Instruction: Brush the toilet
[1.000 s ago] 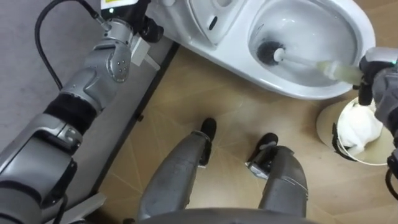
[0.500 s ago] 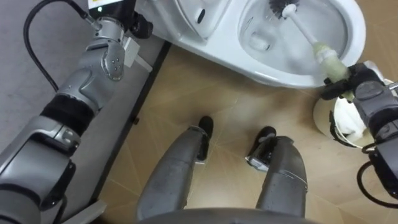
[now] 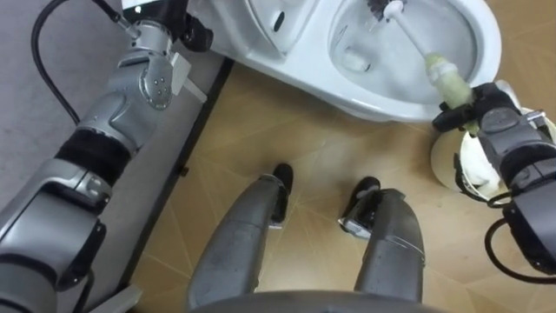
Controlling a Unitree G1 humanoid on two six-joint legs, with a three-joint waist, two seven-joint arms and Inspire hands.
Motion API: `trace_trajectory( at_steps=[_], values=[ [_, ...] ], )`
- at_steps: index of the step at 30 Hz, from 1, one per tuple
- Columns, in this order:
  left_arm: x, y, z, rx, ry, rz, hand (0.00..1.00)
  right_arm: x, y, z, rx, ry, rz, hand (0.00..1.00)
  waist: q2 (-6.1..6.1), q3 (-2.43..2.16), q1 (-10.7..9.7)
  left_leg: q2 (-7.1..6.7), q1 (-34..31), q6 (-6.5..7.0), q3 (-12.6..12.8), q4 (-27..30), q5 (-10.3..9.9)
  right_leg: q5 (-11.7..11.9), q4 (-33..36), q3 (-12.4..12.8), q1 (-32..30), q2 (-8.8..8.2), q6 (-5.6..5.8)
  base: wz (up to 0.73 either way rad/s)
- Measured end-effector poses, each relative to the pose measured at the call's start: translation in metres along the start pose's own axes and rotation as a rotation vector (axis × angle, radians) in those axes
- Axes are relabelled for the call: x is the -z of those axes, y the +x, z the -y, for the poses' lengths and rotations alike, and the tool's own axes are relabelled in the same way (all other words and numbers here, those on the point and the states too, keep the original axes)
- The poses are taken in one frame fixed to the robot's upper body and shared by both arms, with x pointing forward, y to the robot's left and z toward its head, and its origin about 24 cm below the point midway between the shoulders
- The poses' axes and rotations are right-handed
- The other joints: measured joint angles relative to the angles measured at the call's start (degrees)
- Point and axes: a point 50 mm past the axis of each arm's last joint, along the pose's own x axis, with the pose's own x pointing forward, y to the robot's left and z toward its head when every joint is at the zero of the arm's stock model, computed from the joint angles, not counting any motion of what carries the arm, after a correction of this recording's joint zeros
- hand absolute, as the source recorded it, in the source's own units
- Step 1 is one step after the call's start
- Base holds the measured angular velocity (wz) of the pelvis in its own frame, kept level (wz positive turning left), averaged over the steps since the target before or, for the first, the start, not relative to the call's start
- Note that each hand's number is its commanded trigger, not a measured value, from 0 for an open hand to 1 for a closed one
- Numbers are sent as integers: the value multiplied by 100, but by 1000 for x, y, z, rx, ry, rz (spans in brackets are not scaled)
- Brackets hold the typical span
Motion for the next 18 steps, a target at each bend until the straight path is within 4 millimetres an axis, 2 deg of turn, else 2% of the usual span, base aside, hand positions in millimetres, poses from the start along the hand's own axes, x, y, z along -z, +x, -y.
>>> trace_trajectory(
  at_steps=[4, 8, 13, 18],
  values=[
    [2, -1, 1, 3, 8, -5, 0, -11, 1, 9, 35, -147, 35, 100, 4, -3, -17, -9, 5, -2, -2, -3, 0, 3, 0, -19, 4, 5, -7, 0],
    [2, -2, 1, 8, 16, -5, 0, -15, 1, 18, 69, -360, 64, 100, 4, -3, 95, 6, 34, -76, -32, -33, 11, 7, -31, -7, 13, 62, -15, -4],
    [1, -3, 3, 9, 24, 6, 0, -19, 1, 18, 89, -630, 93, 100, 22, -9, 181, 14, 39, -104, -72, -59, -11, 0, -61, -36, 25, 86, -9, -1],
    [-7, -3, 7, 24, 33, 36, 0, -20, 0, 21, 133, -869, 88, 100, 26, -8, 390, 11, 51, -133, -99, -106, -27, -59, -42, -62, 19, 77, -25, 2]
  ],
)
